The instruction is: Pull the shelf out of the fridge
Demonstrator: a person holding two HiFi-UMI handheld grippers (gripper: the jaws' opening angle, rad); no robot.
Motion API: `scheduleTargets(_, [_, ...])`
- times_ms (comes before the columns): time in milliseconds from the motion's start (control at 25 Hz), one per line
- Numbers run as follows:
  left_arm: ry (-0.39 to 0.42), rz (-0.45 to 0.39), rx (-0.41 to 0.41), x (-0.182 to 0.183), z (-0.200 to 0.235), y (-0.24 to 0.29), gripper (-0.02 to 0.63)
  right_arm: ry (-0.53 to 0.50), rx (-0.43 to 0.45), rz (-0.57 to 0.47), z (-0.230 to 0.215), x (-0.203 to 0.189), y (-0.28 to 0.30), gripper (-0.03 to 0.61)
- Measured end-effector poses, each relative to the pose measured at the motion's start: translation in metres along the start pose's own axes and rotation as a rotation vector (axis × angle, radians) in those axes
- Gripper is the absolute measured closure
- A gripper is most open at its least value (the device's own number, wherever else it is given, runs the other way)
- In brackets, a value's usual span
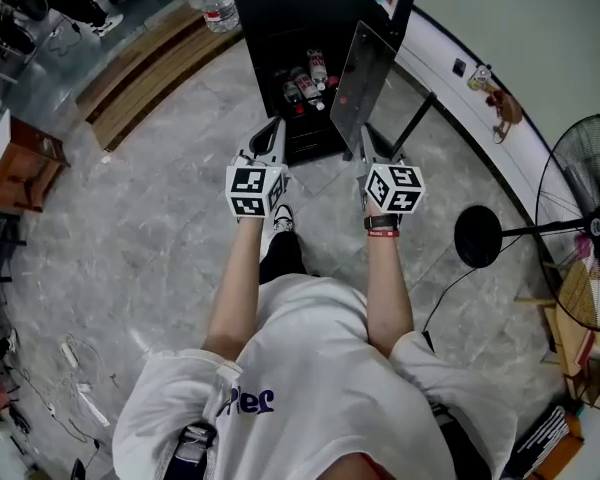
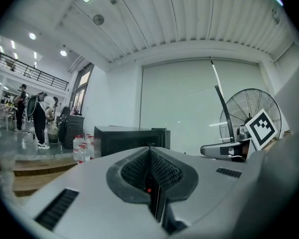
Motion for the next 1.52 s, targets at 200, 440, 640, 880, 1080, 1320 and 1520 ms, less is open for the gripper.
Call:
scheduleTargets(200, [0.025, -0.027, 0.021, 0.013, -0.009, -0.007, 0.597, -0.053, 0.0, -0.016, 0.003, 0.013, -0.009, 0.554])
scheduleTargets(440, [0.047, -0.039, 0.031, 0.02, -0.021, -0.013, 0.597, -0.148, -0.027, -0.049, 0.009, 0.022, -0.014, 0.554])
scheduleTargets(640, [0.071, -0.045, 0.032, 0.026, -0.024, -0.022, 0.595, -0.166, -0.026, -0.069, 0.016, 0.03, -0.018, 0.554])
scheduleTargets(880, [0.095, -0.041, 0.016, 0.027, -0.037, -0.027, 0.597, -0.145, -0.028, -0.074, 0.015, 0.03, -0.028, 0.554])
scheduleTargets(1080, [0.106, -0.048, 0.004, 0.033, -0.042, -0.027, 0.597, -0.157, -0.041, -0.063, 0.012, 0.032, -0.034, 0.554])
scheduleTargets(1320, [0.094, -0.044, -0.015, 0.027, -0.043, -0.033, 0.597, -0.156, -0.054, -0.072, 0.015, 0.03, -0.042, 0.554])
scheduleTargets(1520, [0.093, -0.043, -0.031, 0.021, -0.053, -0.036, 0.597, -0.151, -0.065, -0.082, 0.011, 0.027, -0.053, 0.554])
Point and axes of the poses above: the fingertips, and each gripper's own axes: y forward along the fingers, z to its left, x out of its top, the point moved 7 cm from there along -y, backward along the fingers, and after that the axes turned 6 degrees about y, right-handed, at the moved point
